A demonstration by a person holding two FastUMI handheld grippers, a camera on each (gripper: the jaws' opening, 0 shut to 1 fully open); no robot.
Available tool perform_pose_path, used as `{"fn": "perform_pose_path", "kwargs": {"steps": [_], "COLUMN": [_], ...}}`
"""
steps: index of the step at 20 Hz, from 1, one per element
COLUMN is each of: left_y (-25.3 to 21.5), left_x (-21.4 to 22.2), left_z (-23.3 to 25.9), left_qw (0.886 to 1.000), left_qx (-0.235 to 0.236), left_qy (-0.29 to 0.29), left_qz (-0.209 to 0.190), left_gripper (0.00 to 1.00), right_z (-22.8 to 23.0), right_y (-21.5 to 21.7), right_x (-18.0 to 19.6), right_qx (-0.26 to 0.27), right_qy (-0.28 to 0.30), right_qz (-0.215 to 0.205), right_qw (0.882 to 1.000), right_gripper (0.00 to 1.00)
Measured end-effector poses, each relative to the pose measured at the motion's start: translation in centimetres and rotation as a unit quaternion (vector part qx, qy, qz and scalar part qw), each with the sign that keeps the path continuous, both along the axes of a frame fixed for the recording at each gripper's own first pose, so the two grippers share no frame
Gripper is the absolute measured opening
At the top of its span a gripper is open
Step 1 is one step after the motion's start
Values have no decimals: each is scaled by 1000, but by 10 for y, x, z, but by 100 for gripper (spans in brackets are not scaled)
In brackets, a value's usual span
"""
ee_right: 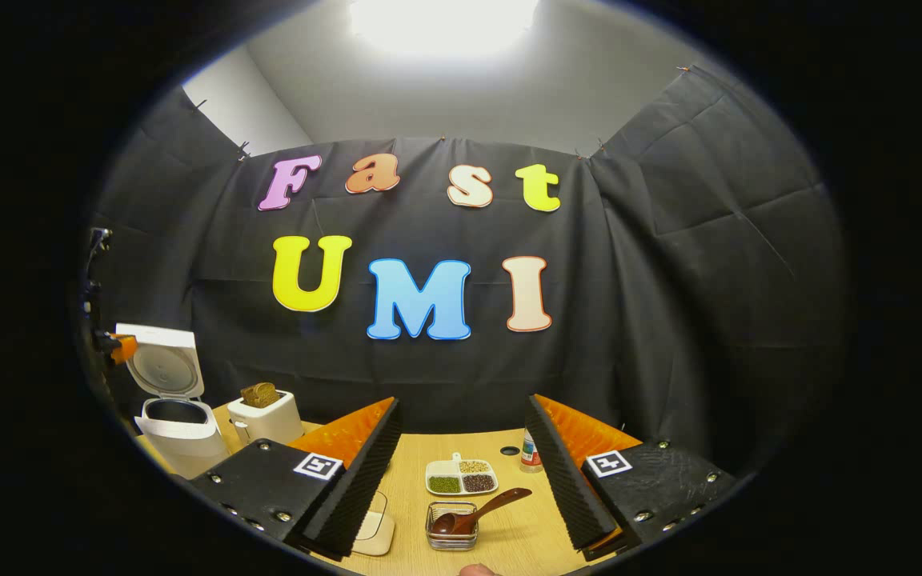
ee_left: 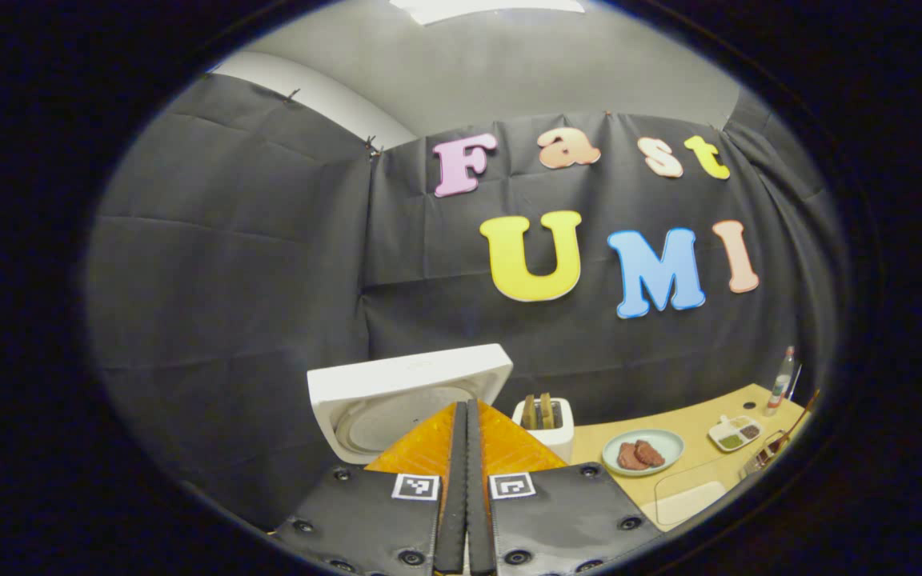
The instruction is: Close the left gripper, press the button to open the rice cooker; take a wooden spoon from the chopstick holder with the right hand, scoop a spoonful of rice and pour it into the rice cooker, then put the wooden spoon back into the chopstick holder.
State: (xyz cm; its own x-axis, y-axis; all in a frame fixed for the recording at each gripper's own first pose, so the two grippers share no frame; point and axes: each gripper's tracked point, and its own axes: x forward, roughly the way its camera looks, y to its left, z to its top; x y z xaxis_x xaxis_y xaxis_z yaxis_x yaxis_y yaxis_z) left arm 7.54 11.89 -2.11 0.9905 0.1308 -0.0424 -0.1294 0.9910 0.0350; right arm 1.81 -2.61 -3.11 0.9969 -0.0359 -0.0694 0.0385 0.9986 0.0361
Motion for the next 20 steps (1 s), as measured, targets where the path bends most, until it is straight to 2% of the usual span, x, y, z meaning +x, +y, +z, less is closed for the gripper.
{"fn": "perform_pose_path", "kwargs": {"steps": [1, 2, 5, 6, 7, 8, 10, 12, 13, 15, 16, 17, 20], "left_y": [-8, -15, -28, -33, -37, -41, -46, -49, -50, -49, -49, -50, -51], "left_x": [-11, -19, -38, -44, -50, -53, -64, -72, -75, -78, -81, -82, -89], "left_z": [10, 20, 40, 44, 48, 52, 55, 55, 55, 50, 48, 48, 46], "left_qw": [1000, 1000, 999, 998, 998, 998, 998, 998, 998, 999, 999, 999, 999], "left_qx": [-6, -10, -7, -5, -3, -2, -3, -7, -10, -14, -13, -10, -3], "left_qy": [-13, -23, -43, -47, -49, -52, -54, -51, -49, -40, -37, -34, -30], "left_qz": [-10, -19, -31, -32, -35, -38, -39, -37, -35, -32, -30, -28, -23], "left_gripper": [9, 31, 71, 88, 96, 100, 92, 92, 96, 92, 92, 96, 96], "right_z": [-3, -6, -19, -24, -31, -37, -55, -79, -92, -117, -129, -139, -169], "right_y": [-4, -8, -18, -22, -26, -29, -36, -45, -49, -54, -55, -55, -56], "right_x": [4, 8, 24, 29, 34, 39, 51, 60, 64, 69, 71, 72, 76], "right_qx": [4, 8, 23, 28, 34, 39, 46, 51, 53, 65, 71, 77, 98], "right_qy": [3, 6, 16, 21, 27, 33, 51, 73, 87, 115, 129, 142, 177], "right_qz": [-1, -3, -9, -11, -13, -15, -21, -30, -34, -38, -36, -35, -36], "right_qw": [1000, 1000, 1000, 999, 999, 999, 997, 996, 994, 990, 988, 986, 979], "right_gripper": [95, 95, 95, 95, 95, 95, 95, 95, 95, 95, 95, 95, 96]}}
